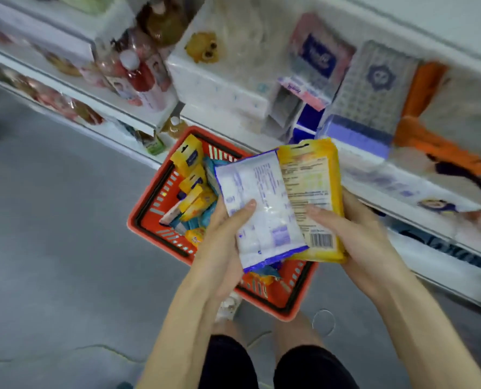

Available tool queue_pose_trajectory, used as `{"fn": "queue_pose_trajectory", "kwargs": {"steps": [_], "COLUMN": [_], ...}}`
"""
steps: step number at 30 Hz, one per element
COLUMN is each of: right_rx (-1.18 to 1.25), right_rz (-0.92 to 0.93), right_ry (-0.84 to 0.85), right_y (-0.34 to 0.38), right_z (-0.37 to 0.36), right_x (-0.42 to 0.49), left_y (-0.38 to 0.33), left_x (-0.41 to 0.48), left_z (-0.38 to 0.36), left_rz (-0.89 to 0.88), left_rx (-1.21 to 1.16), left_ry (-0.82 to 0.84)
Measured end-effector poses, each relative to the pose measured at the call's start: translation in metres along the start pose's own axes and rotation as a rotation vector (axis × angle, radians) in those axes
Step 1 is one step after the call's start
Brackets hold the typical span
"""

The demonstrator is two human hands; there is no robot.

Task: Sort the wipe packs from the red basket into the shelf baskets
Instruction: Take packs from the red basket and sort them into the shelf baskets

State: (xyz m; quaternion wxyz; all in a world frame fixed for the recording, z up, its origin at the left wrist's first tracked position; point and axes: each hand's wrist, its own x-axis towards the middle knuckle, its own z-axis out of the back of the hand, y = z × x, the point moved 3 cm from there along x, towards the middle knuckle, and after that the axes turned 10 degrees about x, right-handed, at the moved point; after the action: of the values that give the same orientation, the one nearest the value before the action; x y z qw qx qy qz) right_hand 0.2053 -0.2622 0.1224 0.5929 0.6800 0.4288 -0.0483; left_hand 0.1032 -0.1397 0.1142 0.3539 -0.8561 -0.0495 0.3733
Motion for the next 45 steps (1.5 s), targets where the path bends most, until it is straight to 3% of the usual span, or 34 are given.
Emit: {"fn": "queue_pose_trajectory", "kwargs": {"steps": [8,15,27,36,38,42,45], "right_rx": [0.239,0.437,0.663,0.798,0.73,0.469,0.53], "right_rz": [0.222,0.324,0.37,0.565,0.585,0.65,0.68], "right_ry": [-0.079,-0.042,-0.069,-0.173,-0.247,-0.611,-0.694], "right_y": [0.059,0.101,0.187,0.225,0.236,0.258,0.267], "right_z": [0.01,0.081,0.381,0.552,0.58,0.629,0.663], "right_x": [-0.138,-0.223,-0.316,-0.345,-0.34,-0.331,-0.328], "left_y": [-0.042,-0.013,0.169,0.251,0.266,0.298,0.315], "left_x": [-0.103,-0.153,-0.168,-0.163,-0.153,-0.13,-0.117], "left_z": [-0.055,-0.182,-0.488,-0.642,-0.669,-0.718,-0.752], "left_rz": [-0.091,-0.093,0.045,0.142,0.184,0.253,0.342], "left_rx": [0.206,0.419,0.418,0.477,0.481,0.492,0.484], "left_ry": [0.138,0.331,0.508,0.547,0.582,0.656,0.718]}}
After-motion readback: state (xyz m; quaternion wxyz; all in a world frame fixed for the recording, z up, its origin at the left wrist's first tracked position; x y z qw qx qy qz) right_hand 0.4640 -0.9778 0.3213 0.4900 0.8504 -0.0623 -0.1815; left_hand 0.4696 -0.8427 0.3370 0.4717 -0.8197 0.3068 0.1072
